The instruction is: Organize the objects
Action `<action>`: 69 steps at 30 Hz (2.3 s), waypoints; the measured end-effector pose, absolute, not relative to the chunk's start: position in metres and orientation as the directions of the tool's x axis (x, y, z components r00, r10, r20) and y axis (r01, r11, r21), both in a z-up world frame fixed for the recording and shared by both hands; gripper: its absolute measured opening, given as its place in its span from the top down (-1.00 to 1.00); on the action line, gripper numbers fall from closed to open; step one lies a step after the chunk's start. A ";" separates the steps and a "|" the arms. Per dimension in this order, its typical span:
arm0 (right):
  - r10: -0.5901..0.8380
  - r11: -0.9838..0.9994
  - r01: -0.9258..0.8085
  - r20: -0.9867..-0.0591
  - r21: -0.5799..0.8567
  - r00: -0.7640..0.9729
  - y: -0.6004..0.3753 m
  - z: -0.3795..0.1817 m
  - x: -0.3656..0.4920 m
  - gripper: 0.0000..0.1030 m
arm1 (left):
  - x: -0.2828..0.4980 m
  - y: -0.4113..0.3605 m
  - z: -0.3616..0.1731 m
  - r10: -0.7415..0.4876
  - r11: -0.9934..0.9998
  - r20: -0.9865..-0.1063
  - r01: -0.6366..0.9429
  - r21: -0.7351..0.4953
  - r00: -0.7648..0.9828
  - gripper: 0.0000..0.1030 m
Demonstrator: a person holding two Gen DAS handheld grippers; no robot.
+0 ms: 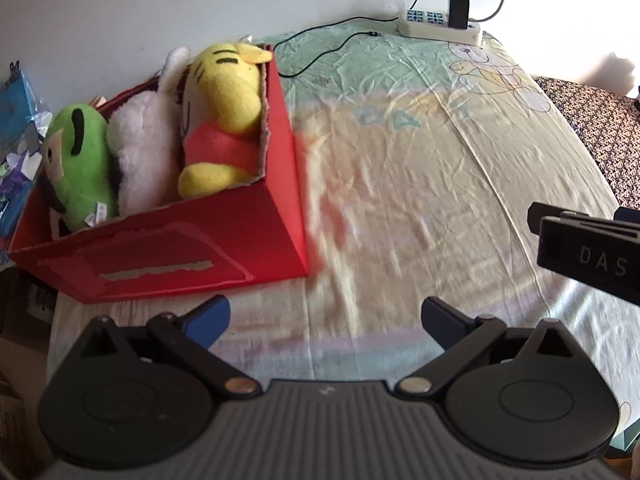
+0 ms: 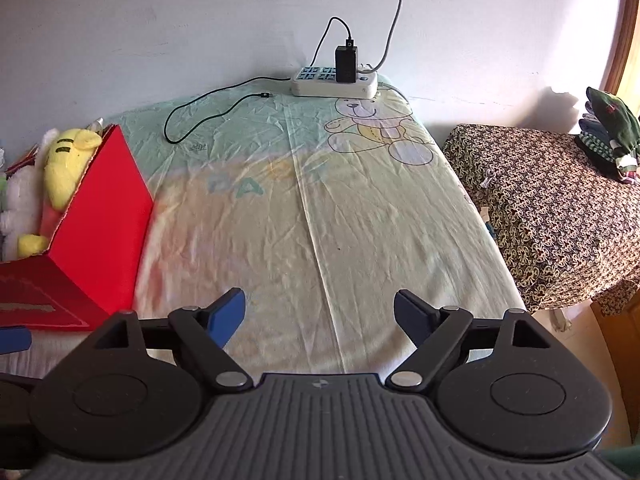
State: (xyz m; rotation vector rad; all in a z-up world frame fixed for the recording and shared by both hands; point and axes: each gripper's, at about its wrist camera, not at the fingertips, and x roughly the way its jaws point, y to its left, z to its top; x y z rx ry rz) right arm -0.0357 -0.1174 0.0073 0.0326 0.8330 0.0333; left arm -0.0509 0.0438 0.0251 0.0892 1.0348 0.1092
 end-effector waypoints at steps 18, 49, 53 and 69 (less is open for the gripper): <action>0.171 0.983 -0.168 -0.738 0.079 0.653 -0.059 0.011 -0.032 -0.63 | -0.071 0.103 0.040 0.205 0.974 -0.833 -0.187 0.124 0.513 -0.96; 0.176 0.984 -0.131 -0.671 0.118 0.720 0.055 0.062 -0.035 -0.65 | -0.051 0.238 0.098 0.267 0.963 -0.732 -0.199 0.181 0.626 -0.96; 0.176 0.984 -0.120 -0.682 0.129 0.710 0.062 0.058 -0.033 -0.65 | -0.047 0.248 0.094 0.266 0.963 -0.752 -0.196 0.183 0.603 -0.96; 0.211 0.977 -0.132 -0.658 0.168 0.723 0.075 0.060 -0.025 -0.63 | -0.025 0.270 0.086 0.275 0.960 -0.767 -0.201 0.193 0.580 -0.96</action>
